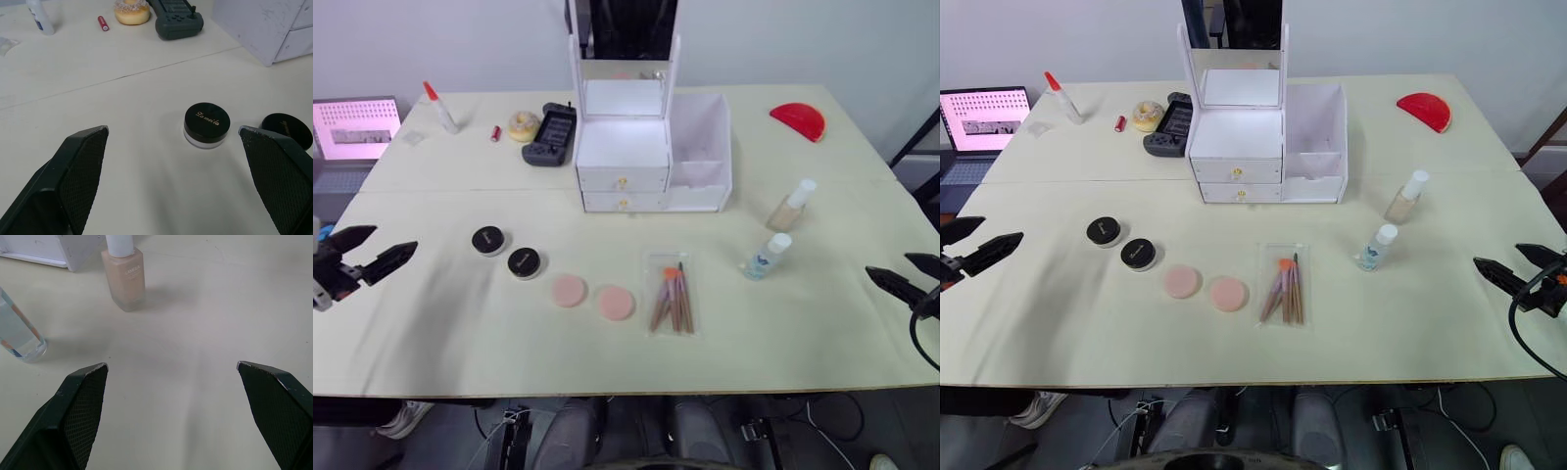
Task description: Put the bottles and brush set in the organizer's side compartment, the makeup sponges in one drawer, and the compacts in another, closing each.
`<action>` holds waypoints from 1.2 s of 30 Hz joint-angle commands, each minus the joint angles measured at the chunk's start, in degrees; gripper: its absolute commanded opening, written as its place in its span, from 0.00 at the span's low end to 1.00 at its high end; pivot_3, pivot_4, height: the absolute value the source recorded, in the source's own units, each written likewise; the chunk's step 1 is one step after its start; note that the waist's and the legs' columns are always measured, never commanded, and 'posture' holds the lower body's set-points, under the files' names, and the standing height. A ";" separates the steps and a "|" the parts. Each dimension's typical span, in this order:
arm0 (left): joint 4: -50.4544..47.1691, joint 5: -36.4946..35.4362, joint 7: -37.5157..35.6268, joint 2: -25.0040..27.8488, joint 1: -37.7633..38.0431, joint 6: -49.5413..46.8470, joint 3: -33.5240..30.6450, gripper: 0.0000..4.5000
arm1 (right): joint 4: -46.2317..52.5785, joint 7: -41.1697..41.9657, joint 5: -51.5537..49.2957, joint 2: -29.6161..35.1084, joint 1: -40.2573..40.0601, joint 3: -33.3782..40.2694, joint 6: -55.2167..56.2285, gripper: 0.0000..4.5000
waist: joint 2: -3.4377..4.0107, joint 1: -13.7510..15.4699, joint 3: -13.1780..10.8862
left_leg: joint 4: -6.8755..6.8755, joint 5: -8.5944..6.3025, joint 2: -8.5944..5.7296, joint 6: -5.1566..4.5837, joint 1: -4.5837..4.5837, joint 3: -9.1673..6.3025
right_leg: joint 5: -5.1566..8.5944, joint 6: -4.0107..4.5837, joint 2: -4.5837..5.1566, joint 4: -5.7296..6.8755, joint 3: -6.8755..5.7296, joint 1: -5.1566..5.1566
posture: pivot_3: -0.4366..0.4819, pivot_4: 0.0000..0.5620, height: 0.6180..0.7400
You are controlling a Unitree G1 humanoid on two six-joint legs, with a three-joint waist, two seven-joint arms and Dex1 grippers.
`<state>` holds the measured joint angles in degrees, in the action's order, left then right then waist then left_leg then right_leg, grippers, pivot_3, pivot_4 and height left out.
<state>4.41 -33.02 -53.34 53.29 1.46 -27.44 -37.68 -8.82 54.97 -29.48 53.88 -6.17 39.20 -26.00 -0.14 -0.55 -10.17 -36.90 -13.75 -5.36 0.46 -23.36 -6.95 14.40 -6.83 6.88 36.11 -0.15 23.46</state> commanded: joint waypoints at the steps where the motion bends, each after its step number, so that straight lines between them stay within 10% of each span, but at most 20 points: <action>1: -0.79 0.89 0.11 1.18 0.16 0.25 -0.49 1.00 | 1.39 -0.09 -0.41 0.75 0.15 1.92 0.36 1.00 | 0.00 0.00 0.00 | 0.00 0.00 0.00 0.00 0.00 0.00 | 0.00 0.00 0.00 0.00 0.00 0.00 | 0.48 0.27 0.98; 21: 2.41 1.52 -0.59 0.63 -1.33 1.78 -0.03 1.00 | 3.10 -2.41 0.62 0.74 0.80 0.48 -1.18 1.00 | 0.00 0.02 0.00 | 0.00 0.00 0.03 0.00 0.00 0.08 | -0.01 0.01 -0.01 0.00 0.03 0.04 | 0.48 0.27 0.98; 36: -20.02 -2.44 -1.55 -6.45 -8.06 -7.07 23.08 1.00 | 24.28 -30.12 -3.53 -8.02 18.79 -6.98 -25.49 1.00 | 0.01 0.14 -0.02 | -0.01 0.01 0.04 -0.01 -0.06 0.13 | -0.06 0.04 -0.03 0.00 0.14 0.13 | 0.48 0.27 0.98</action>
<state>-11.17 -33.55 -55.16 46.70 -5.39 -33.22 -15.48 12.78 27.77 -32.39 46.03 10.87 32.47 -50.10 -0.13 -0.41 -10.19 -36.91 -13.74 -5.31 0.45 -23.42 -6.82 14.33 -6.80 6.84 36.11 -0.01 23.59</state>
